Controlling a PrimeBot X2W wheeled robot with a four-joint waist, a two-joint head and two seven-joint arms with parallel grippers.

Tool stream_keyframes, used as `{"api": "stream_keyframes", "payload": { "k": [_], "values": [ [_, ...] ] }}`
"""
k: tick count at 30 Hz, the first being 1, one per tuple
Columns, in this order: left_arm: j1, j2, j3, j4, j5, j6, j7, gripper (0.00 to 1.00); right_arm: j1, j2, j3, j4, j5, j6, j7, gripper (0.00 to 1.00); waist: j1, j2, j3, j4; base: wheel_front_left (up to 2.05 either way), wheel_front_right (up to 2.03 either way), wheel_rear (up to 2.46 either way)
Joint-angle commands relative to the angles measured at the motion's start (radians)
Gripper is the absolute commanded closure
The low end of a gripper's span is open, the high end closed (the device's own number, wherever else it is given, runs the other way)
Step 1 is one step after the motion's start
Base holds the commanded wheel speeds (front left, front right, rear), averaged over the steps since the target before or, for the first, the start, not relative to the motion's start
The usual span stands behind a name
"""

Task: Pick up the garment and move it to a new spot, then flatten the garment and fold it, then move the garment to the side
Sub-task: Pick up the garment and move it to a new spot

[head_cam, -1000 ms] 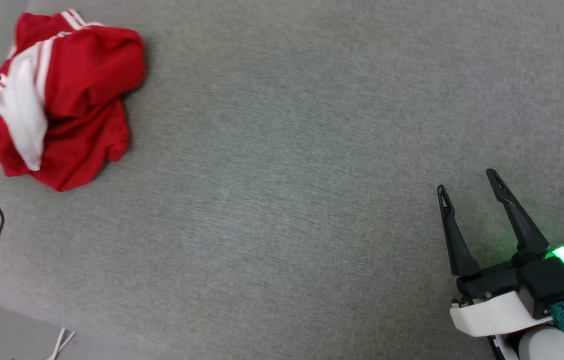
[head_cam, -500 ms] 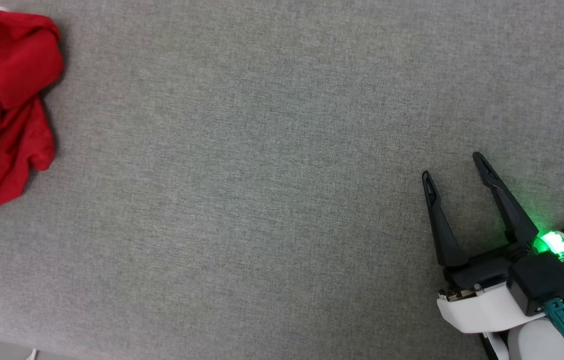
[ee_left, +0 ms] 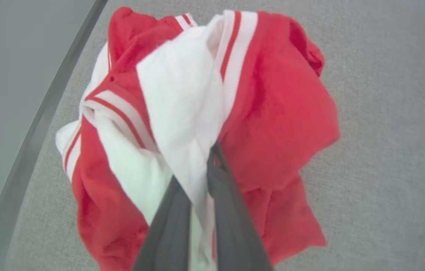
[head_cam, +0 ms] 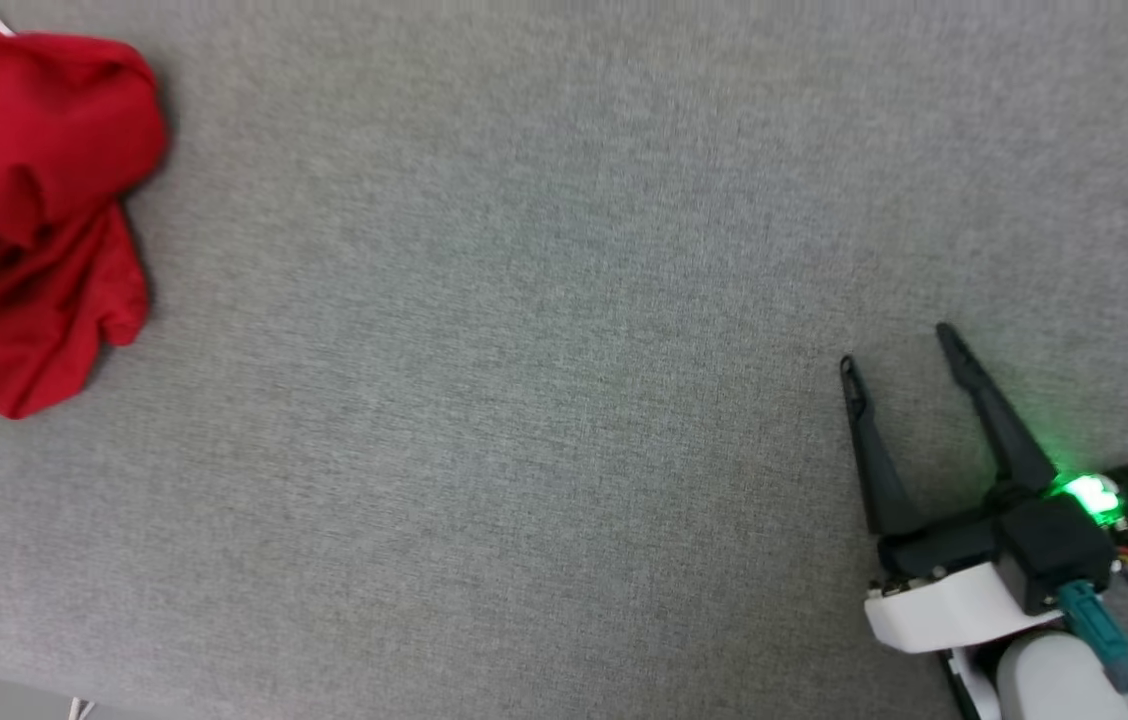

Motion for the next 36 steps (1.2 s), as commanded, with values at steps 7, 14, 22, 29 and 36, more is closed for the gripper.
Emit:
{"api": "stream_keyframes", "payload": {
  "k": [7,14,22,29,36],
  "values": [
    [0.04,0.113,-0.054,-0.128,-0.014,-0.001,-0.048,1.0,0.034,0.013,0.025,0.105,0.048,0.0,-0.001,0.0,0.0001,0.0,-0.205,-0.023,0.0,0.0,0.0],
    [0.037,0.161,-0.127,-0.302,-0.01,-0.001,-0.025,1.0,0.064,0.015,0.03,0.127,0.171,0.0,-0.002,0.0,0.0001,0.0,-0.352,-0.051,0.0,0.0,0.0],
    [-0.024,0.091,-0.183,-0.424,0.071,0.021,-0.028,1.0,0.069,0.015,0.047,0.128,0.27,0.0,-0.002,0.0,0.0001,0.0,-0.443,-0.111,0.0,0.0,0.0],
    [-0.111,-0.045,-0.214,-0.525,0.157,0.108,-0.062,1.0,0.084,0.015,0.038,0.122,0.289,0.0,-0.002,0.0,0.0001,0.0,-0.468,-0.194,0.0,0.0,0.0],
    [-0.167,-0.234,-0.283,-0.574,0.207,0.143,-0.102,1.0,0.067,0.015,-0.044,0.107,0.324,0.0,-0.002,0.0,0.0001,0.0,-0.444,-0.274,0.0,0.0,0.0]
  ]
}}
